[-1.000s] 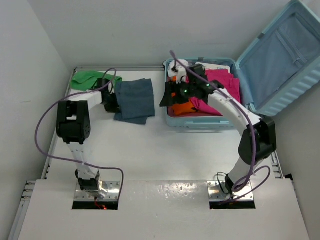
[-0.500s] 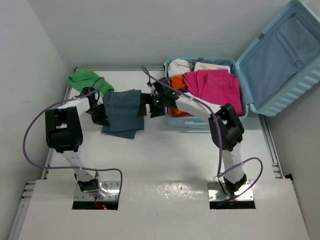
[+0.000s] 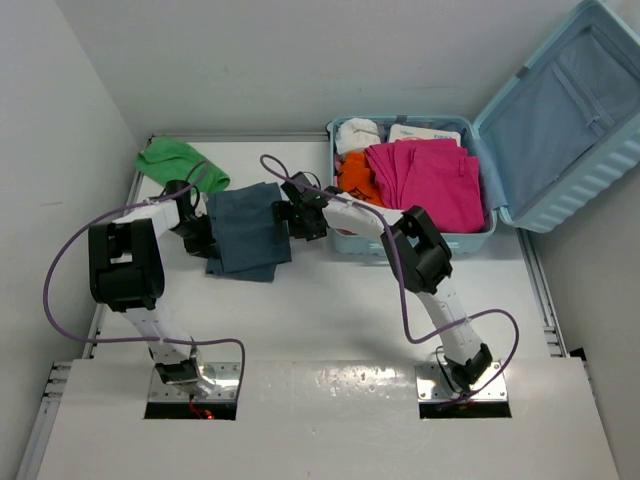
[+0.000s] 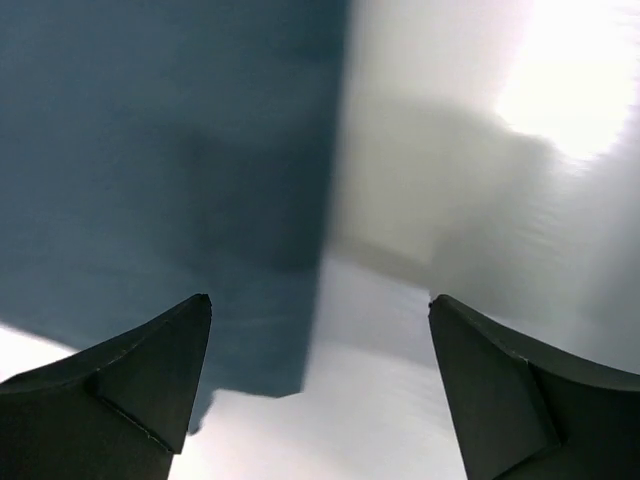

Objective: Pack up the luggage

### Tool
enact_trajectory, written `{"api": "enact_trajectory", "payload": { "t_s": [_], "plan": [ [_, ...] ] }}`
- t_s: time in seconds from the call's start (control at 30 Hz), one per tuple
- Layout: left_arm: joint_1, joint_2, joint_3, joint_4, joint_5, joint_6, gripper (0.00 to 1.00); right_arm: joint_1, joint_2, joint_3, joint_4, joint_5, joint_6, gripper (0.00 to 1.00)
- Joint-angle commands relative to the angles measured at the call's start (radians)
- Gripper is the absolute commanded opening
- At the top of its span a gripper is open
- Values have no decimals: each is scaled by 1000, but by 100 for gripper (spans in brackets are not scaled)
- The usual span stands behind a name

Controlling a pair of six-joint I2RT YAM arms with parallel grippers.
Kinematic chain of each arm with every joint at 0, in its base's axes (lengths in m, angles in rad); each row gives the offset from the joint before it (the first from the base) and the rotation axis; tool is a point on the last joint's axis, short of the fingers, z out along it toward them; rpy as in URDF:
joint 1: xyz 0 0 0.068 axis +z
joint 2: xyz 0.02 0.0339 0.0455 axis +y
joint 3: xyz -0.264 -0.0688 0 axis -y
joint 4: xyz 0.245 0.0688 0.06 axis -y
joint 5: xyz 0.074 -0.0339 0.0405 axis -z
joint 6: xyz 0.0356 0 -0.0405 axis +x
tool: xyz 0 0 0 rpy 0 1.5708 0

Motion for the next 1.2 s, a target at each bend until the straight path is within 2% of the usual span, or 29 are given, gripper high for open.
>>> {"api": "enact_trajectory", "payload": {
  "t_s": [0.0, 0.1, 0.13, 0.27, 0.37, 0.4, 0.47, 0.7, 0.87, 1.17],
  "plan": [
    [-1, -31, -17, -38, -21, -1, 0, -9, 24, 28, -15, 44, -8, 86],
    [-1, -31, -17, -38, -21, -1, 0, -6, 43, 28, 74, -108, -11, 72],
    [-1, -31, -17, -29, -21, -1, 0, -2, 56, 31, 103, -204, 1, 71],
    [-10, -20, -8, -29, 2, -1, 0, 27, 87, 44, 185, -361, 35, 70],
    [-30, -20, -8, -10, 27, -1, 0, 49, 93, 54, 214, -410, 23, 41],
    [-30, -31, -8, -1, 27, -1, 0, 51, 90, 56, 217, -416, 15, 19],
    [-56, -41, -8, 8, 36, -11, 0, 49, 72, 65, 208, -413, -26, 0],
    [-133, -184, 19, 72, 36, -63, 0, -1, -68, 107, 163, -381, -138, 0],
    [-213, -285, 133, 111, -2, -92, 0, -43, -201, 111, 122, -369, -197, 0],
    [-392, -296, 346, 232, -94, -103, 0, -155, -356, 139, 90, -324, -335, 0]
  ]
}}
